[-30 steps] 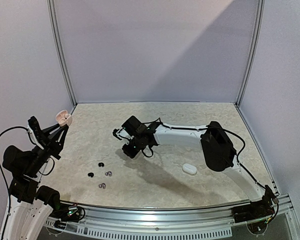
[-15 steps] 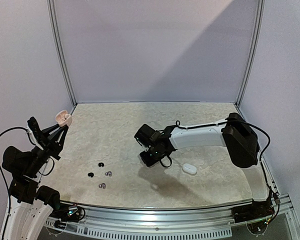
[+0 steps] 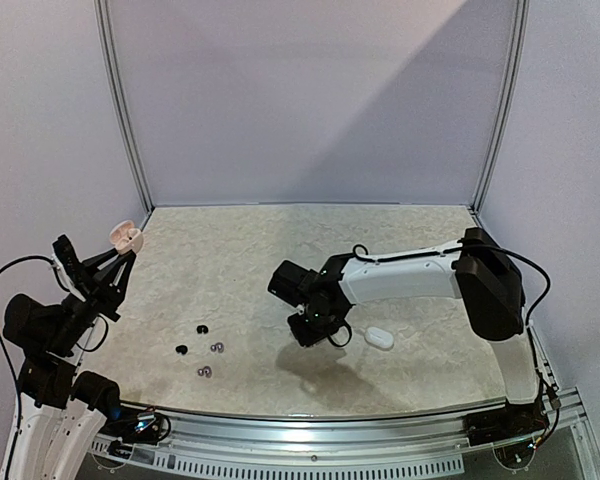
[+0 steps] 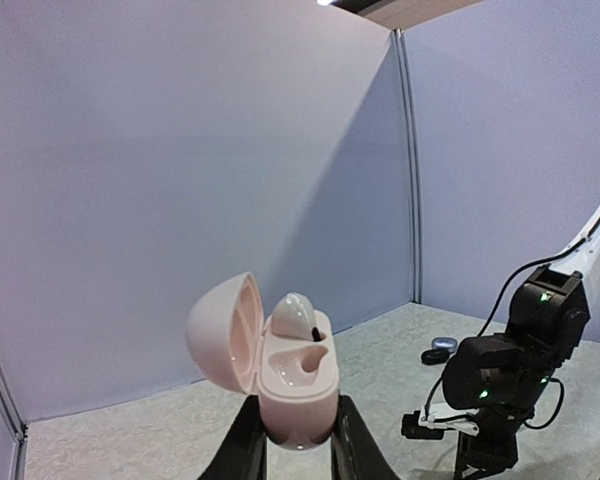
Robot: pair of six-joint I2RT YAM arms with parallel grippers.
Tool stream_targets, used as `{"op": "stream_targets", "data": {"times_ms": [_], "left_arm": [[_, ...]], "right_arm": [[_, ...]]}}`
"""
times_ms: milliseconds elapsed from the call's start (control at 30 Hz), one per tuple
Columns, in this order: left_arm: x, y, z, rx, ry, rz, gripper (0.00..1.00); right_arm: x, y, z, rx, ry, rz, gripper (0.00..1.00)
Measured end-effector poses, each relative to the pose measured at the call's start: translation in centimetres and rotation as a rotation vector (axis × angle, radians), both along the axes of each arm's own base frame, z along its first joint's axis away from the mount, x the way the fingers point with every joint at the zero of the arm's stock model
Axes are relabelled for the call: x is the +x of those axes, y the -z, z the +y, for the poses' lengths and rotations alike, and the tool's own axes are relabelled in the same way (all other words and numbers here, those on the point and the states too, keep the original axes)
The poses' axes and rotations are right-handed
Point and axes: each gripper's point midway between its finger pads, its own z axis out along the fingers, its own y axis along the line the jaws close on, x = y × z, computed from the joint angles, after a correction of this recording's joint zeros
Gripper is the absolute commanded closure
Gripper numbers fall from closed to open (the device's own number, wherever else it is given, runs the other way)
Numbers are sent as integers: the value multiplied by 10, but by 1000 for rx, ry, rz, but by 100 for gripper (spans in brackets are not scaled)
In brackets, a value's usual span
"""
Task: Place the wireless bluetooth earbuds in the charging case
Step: Move the left earbud to the center of the board, then pick up the left earbud from the center of the board.
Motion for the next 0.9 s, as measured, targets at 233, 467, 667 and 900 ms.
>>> {"op": "stream_targets", "data": {"times_ms": [233, 467, 667, 900], "left_arm": [[-1, -1, 0, 0, 3, -6, 100], [-3, -2, 0, -1, 3, -11, 100], [-3, -2, 0, 0, 6, -13, 100], [-3, -2, 0, 0, 6, -13, 100]], "right_arm": [[-7, -10, 6, -30, -34, 77, 49], [4, -32, 7, -9, -26, 97, 53], [7, -28, 7, -35, -73, 126, 57], [4, 1, -1, -130, -119, 174, 68]]}}
